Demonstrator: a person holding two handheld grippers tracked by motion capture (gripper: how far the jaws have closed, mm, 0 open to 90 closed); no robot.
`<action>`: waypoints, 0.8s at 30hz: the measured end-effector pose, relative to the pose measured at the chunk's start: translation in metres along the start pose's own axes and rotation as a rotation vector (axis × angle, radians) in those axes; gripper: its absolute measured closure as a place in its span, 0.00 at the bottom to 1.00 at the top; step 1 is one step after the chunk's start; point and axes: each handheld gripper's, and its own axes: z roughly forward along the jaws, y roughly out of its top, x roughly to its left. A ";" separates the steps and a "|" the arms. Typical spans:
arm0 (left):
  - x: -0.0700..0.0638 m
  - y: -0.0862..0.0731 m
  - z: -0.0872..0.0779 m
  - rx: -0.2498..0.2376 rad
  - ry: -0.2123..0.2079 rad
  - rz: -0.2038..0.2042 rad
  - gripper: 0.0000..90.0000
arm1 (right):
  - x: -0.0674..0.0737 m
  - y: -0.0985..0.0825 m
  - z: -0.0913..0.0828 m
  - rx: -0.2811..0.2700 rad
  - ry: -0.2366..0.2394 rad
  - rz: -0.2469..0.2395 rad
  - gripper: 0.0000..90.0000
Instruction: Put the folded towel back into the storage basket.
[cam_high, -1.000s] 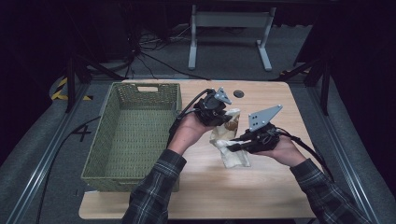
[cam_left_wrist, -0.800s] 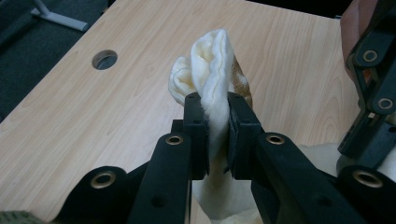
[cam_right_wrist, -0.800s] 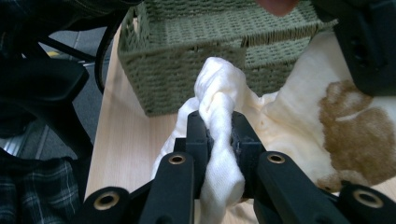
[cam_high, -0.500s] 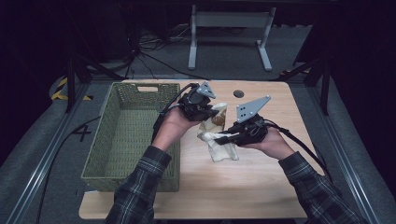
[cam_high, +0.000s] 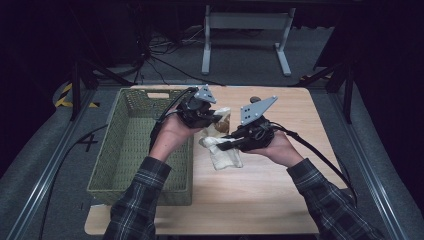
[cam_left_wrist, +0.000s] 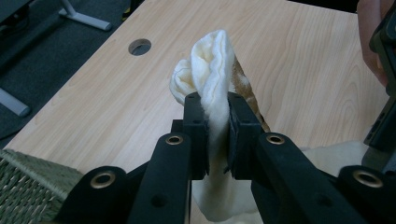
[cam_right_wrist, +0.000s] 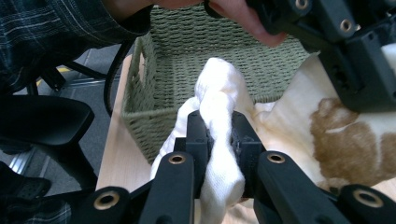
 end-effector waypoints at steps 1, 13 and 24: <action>0.002 -0.002 -0.002 0.000 0.002 -0.002 0.90 | 0.000 0.003 0.002 -0.007 0.000 -0.001 0.90; 0.019 -0.030 -0.028 -0.018 0.031 -0.012 0.90 | 0.007 0.032 0.044 -0.027 0.008 0.000 0.90; 0.029 -0.064 -0.048 -0.047 0.060 -0.048 0.90 | 0.011 0.052 0.096 -0.026 0.027 0.011 0.90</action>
